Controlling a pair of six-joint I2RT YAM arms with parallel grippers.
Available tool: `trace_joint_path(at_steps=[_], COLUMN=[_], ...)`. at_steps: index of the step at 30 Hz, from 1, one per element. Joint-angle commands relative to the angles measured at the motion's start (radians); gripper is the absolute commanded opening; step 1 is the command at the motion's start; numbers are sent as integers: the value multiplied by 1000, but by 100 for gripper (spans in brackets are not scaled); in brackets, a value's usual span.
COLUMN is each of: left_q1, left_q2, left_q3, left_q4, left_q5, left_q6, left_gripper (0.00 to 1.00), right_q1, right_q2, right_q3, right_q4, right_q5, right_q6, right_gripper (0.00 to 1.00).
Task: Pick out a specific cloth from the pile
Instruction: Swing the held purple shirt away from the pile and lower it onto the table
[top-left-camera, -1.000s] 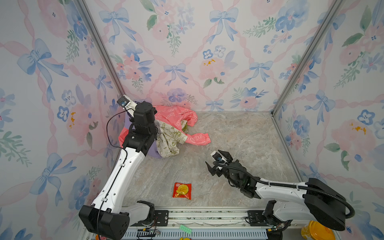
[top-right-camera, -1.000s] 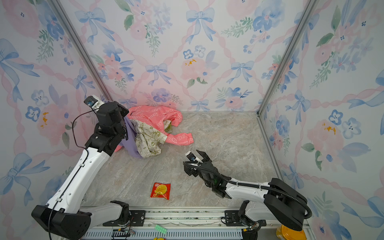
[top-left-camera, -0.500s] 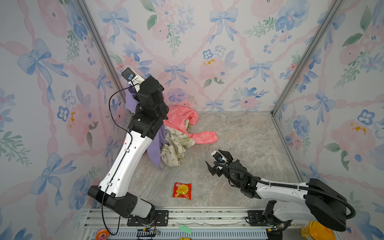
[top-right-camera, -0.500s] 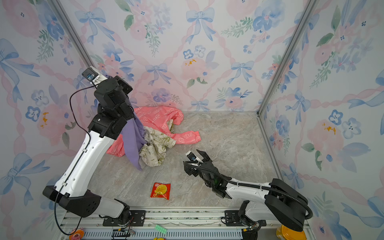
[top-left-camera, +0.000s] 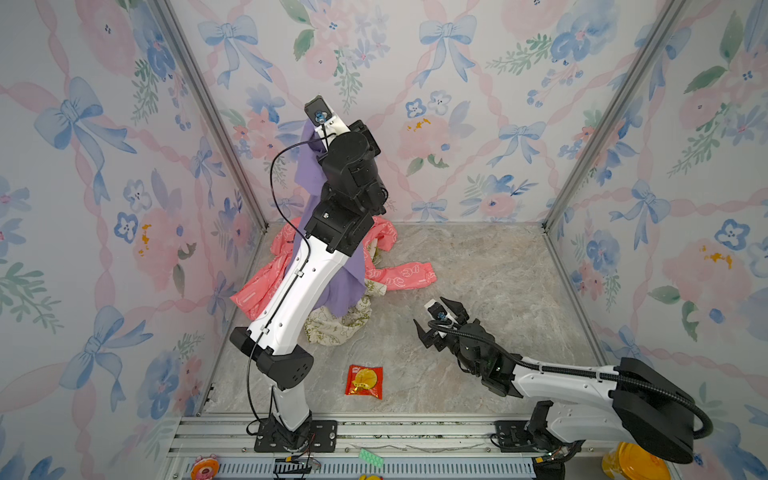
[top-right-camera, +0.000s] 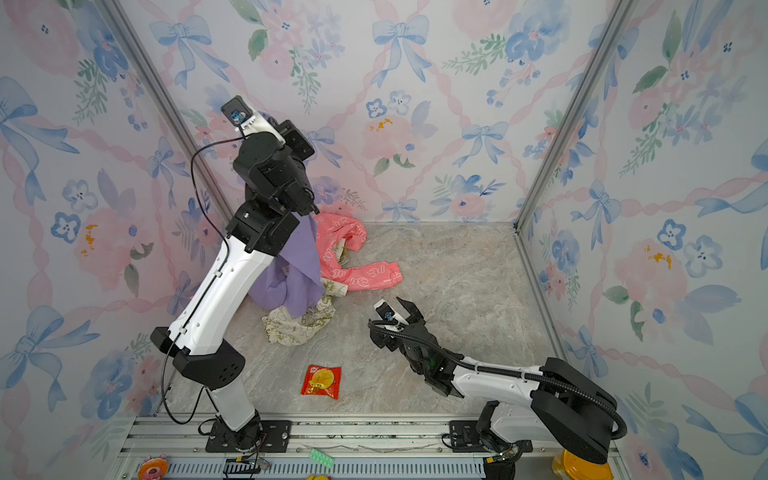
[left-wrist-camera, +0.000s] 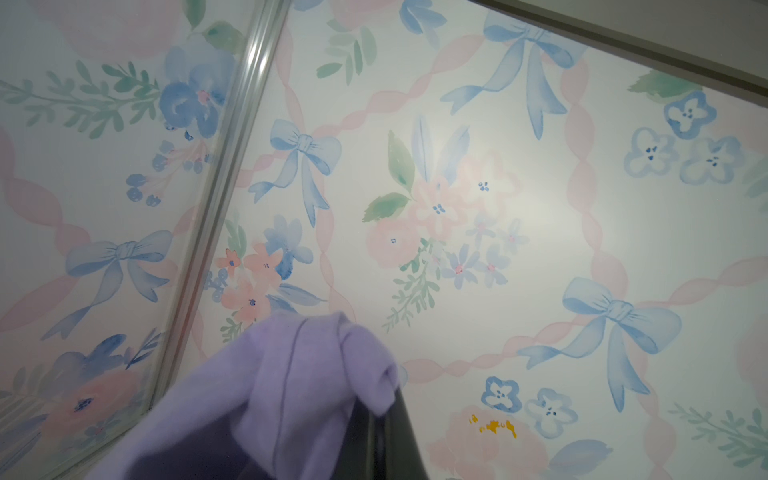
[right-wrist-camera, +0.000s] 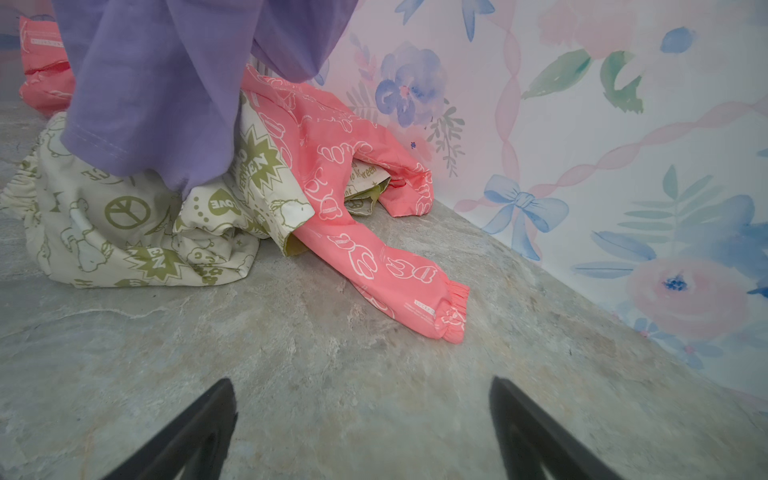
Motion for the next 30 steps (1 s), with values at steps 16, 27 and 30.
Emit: trace_joint_path(at_steps=[16,27,30], left_q1=[-195,-235,-237], left_q2=[336,523,516], left_q3=[-52,-105,-135], left_q4=[29,29,29], left_q5=[470,609,601], left_q6=[-133,-227,-213], left_gripper=[0,14,36], right_q1=[-126,-310,-325], right_q2=[-162,-350,-375], right_q3=[-80,-157,-167], right_q4=[-25,-173,-184], right_q5=[348,347,347], right_q6=[171,434,454], right_gripper=[97,97,97])
